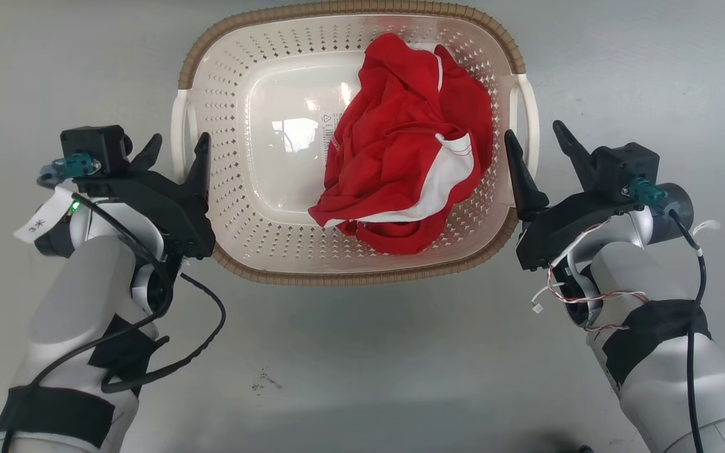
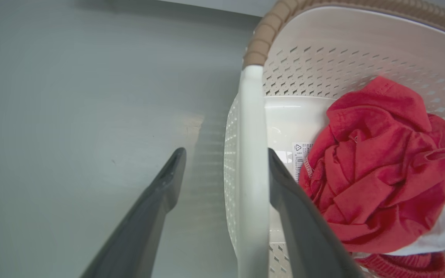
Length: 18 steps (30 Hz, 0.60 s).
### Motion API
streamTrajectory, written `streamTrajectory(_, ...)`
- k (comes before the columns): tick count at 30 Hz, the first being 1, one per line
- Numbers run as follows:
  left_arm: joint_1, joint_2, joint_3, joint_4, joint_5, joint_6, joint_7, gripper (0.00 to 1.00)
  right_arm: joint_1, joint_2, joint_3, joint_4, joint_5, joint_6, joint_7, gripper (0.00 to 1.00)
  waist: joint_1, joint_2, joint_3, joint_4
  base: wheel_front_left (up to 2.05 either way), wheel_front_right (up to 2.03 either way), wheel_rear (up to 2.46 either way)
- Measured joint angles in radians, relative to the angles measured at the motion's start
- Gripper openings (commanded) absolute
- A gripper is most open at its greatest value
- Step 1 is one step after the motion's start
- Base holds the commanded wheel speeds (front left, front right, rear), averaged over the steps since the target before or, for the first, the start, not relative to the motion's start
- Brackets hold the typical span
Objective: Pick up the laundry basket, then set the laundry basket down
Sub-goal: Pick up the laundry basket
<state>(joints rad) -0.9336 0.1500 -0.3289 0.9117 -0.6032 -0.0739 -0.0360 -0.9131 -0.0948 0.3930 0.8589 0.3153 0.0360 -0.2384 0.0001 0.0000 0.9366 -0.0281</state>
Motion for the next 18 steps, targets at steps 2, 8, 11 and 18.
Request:
streamTrajectory(2,-0.009,-0.002,-0.002,0.019,-0.002,-0.007,0.003,1.0,-0.007,0.002,0.001,0.021,0.001,0.002,0.001,1.0,0.0,0.0,0.003,0.001,0.0,0.0,0.0)
streamTrajectory(8,-0.036,-0.011,-0.004,0.069,-0.004,-0.016,0.014,0.67,-0.039,0.008,0.006,0.07,0.003,0.015,0.001,1.0,0.0,0.0,0.01,0.005,0.0,0.0,0.0)
streamTrajectory(11,-0.052,-0.017,-0.004,0.087,-0.006,-0.025,0.014,0.0,-0.055,0.01,0.007,0.093,0.011,0.021,0.001,0.0,0.0,0.0,0.011,0.007,0.0,0.0,0.0)
streamTrajectory(18,-0.072,-0.042,-0.006,0.138,-0.011,-0.033,0.015,0.0,-0.071,0.035,0.015,0.14,0.015,0.038,0.0,0.0,0.0,0.0,-0.001,0.01,0.0,0.0,0.0)
